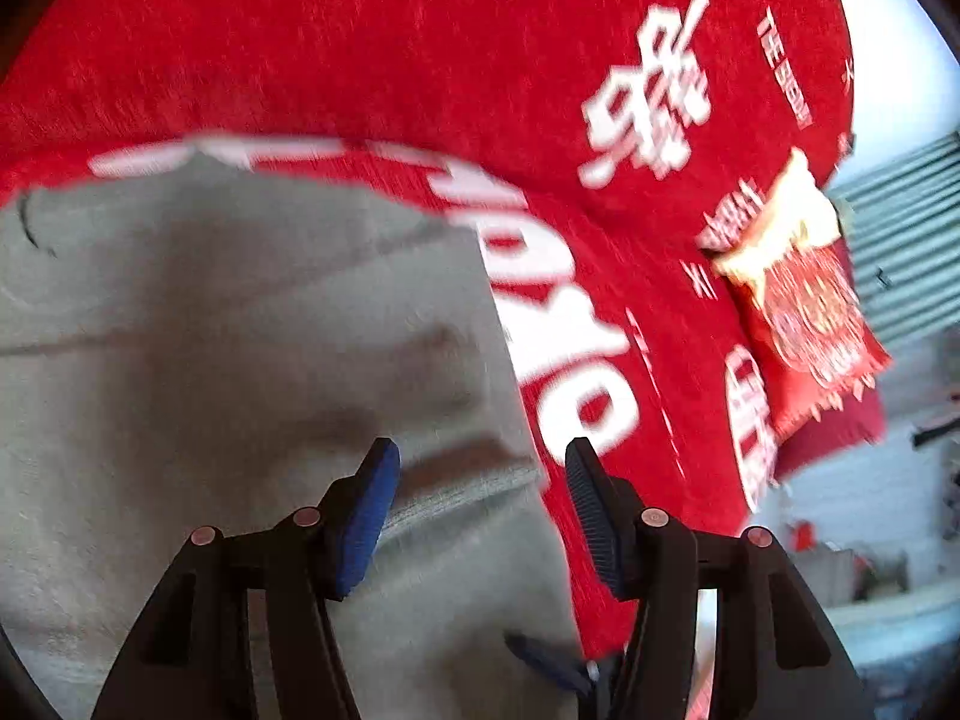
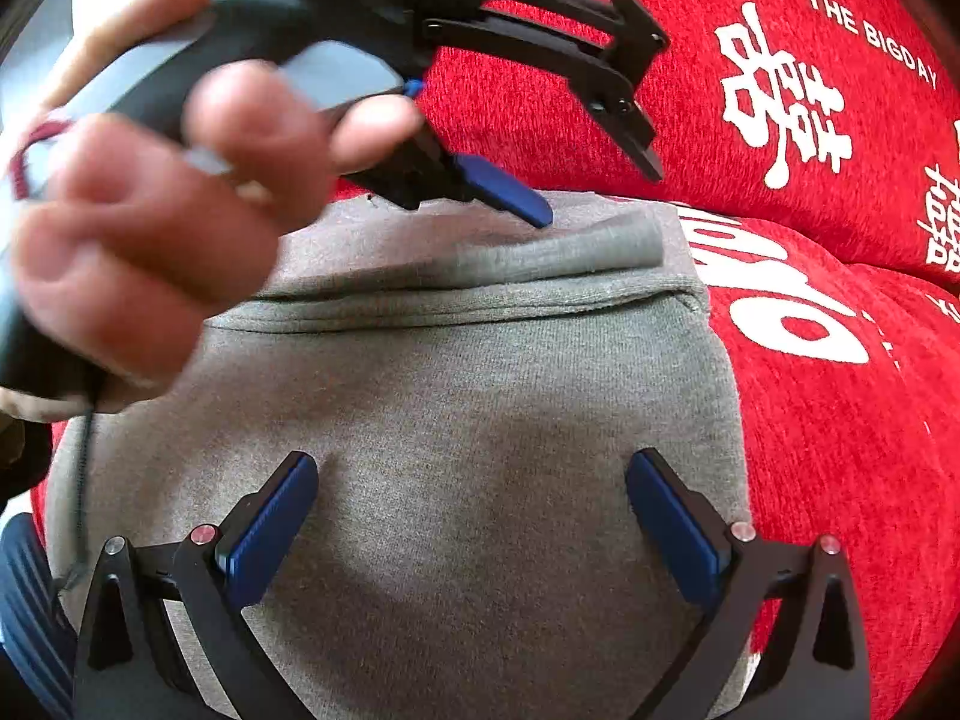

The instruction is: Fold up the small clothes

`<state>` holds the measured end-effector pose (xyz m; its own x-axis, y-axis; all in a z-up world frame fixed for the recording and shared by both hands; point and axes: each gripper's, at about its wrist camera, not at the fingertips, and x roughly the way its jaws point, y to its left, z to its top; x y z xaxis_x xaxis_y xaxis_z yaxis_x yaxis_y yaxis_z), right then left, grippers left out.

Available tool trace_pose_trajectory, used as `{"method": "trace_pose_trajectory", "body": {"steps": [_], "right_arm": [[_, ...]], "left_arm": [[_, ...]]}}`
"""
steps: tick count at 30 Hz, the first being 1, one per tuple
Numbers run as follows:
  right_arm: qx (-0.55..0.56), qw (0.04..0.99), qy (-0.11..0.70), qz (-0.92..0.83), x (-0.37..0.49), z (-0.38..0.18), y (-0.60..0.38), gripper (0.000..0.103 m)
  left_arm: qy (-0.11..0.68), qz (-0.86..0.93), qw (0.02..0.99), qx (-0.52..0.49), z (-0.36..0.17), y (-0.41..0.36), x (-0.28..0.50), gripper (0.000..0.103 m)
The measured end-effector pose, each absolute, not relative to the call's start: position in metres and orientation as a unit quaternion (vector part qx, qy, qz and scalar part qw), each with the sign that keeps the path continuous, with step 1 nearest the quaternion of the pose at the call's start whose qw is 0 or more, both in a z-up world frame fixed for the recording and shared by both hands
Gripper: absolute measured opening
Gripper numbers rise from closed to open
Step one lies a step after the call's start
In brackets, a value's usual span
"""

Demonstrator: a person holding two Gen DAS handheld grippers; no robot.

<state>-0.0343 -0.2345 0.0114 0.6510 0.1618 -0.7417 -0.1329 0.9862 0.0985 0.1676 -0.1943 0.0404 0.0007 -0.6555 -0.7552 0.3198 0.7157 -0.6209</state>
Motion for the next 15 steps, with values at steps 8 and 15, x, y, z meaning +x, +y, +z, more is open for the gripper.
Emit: {"method": "trace_pose_trajectory", "body": {"steps": [8, 15], "right_arm": [[0.022, 0.909, 0.409, 0.083, -0.033, 0.01, -0.236, 0.103], [0.016, 0.908, 0.41, 0.08, -0.032, 0.009, -0.235, 0.103]], "left_arm": [[0.614, -0.36, 0.689, -0.135, 0.038, -0.176, 0.163, 0.058], [0.628, -0.36, 0.683, -0.096, 0.02, -0.187, 0.151, 0.058]]}}
